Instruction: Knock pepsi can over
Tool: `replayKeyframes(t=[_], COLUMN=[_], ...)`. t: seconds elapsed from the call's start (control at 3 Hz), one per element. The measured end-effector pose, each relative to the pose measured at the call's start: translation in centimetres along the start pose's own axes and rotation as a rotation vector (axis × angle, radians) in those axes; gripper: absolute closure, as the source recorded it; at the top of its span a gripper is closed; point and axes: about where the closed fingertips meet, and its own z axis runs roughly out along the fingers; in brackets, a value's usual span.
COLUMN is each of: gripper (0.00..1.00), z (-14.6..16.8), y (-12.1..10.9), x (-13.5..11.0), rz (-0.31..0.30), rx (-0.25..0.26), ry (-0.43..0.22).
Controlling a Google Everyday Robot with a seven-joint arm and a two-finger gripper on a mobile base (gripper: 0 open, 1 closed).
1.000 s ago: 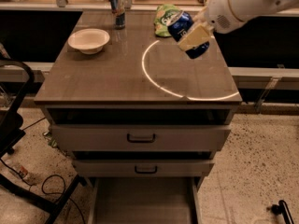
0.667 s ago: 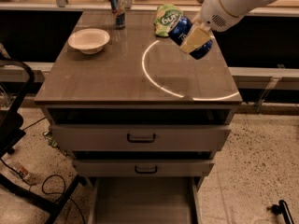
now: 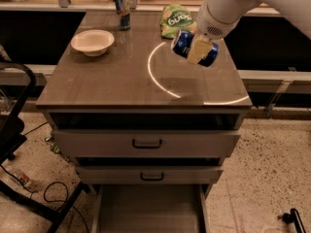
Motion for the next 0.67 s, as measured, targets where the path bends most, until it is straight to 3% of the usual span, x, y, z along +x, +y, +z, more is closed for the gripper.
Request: replayKeyframes(t=[0.67], gripper=[1.00], z=[4.3], y=[2.5], x=[0.5], rz=[-0.135], rx=[-0.050], ry=[0.105])
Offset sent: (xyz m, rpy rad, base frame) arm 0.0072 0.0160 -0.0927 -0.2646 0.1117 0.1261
